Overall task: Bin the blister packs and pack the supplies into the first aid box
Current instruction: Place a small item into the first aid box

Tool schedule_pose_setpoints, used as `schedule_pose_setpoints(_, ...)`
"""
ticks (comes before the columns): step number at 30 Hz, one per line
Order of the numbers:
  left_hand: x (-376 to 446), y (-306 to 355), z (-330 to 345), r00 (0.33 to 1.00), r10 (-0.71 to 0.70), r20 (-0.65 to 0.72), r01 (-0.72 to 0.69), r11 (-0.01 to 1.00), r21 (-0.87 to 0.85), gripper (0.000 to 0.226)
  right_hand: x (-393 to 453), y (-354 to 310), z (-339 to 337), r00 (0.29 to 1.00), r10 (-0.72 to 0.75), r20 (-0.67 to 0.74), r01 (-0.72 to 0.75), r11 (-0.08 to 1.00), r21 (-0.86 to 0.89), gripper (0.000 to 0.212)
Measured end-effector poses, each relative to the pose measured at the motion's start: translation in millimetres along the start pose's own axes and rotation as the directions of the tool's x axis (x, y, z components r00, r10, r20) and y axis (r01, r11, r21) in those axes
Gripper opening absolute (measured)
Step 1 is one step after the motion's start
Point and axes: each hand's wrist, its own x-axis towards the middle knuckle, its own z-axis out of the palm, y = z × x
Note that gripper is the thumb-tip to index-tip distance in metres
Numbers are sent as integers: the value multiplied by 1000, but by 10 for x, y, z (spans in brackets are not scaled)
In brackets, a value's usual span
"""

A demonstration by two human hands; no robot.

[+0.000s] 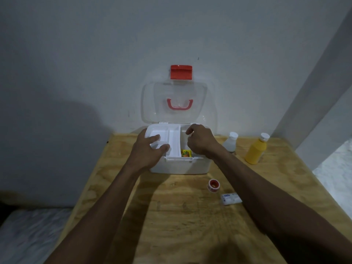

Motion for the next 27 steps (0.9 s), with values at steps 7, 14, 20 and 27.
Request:
schedule_pose_setpoints(7, 11, 1, -2, 1000, 6, -3, -6, 1000, 9, 62, 25, -11, 42, 1000, 6, 27, -7, 1000, 30, 44)
schedule_pose_setpoints(14, 17, -5, 7, 1000, 0, -1, 0, 1000, 14, 62, 54, 46, 61, 999, 1, 54, -10, 985, 173, 35)
schedule_pose_setpoints(20, 36, -13, 1, 1000, 0, 5, 0, 1000, 21, 62, 56, 22, 91, 994, -60, 89, 32, 960, 279, 44)
schedule_pose_setpoints(27, 27, 2, -1, 1000, 11, 7, -11, 1000, 10, 63, 46, -70, 133, 984, -90, 157, 36, 948, 315, 58)
